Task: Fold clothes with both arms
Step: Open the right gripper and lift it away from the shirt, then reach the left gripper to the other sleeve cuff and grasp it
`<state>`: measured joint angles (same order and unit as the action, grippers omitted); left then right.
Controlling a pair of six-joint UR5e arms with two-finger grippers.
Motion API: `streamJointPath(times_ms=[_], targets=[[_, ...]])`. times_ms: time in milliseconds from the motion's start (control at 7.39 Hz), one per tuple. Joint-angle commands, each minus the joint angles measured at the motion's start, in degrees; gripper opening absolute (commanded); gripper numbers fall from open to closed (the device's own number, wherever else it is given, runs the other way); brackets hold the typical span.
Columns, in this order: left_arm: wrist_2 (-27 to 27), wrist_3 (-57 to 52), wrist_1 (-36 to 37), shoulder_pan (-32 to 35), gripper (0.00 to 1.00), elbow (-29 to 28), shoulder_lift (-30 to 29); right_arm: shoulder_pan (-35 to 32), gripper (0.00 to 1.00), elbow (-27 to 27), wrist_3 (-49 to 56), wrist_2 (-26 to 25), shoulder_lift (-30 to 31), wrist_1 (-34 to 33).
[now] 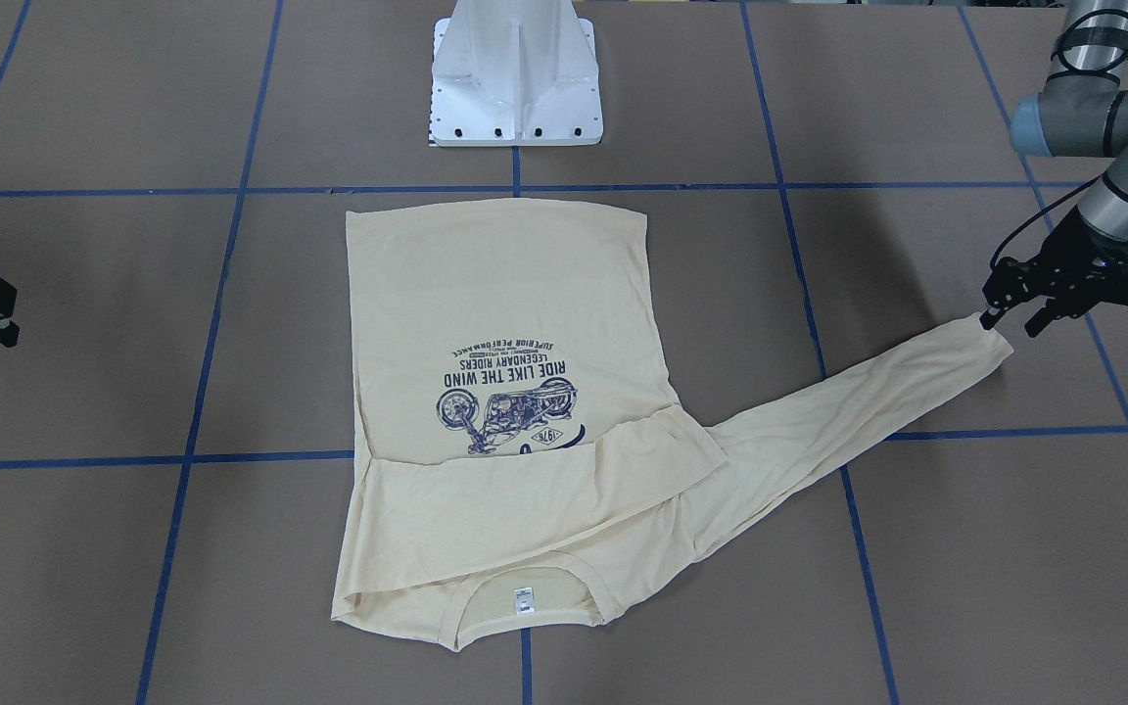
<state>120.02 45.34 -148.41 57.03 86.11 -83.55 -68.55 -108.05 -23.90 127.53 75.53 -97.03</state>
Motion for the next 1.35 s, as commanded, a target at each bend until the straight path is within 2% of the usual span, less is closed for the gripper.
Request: streamJointPath(times_ms=[0, 947, 1217], targets=[[-0.05, 0.1, -0.04, -0.16, 0.56, -2.16, -2.04, -0.01, 1.0, 0.03, -0.18, 0.0, -0.03, 0.0], [-0.31, -0.61, 0.14, -0.86, 0.56, -4.45, -3.11, -0.01, 1.0, -0.14, -0.53, 0.09, -0.12, 0.0], [-0.31, -0.7, 0.14, -1.57, 0.53, -4.54, -3.02, -0.01, 1.0, -0.84, -0.71, 0.18, 0.06, 0.0]])
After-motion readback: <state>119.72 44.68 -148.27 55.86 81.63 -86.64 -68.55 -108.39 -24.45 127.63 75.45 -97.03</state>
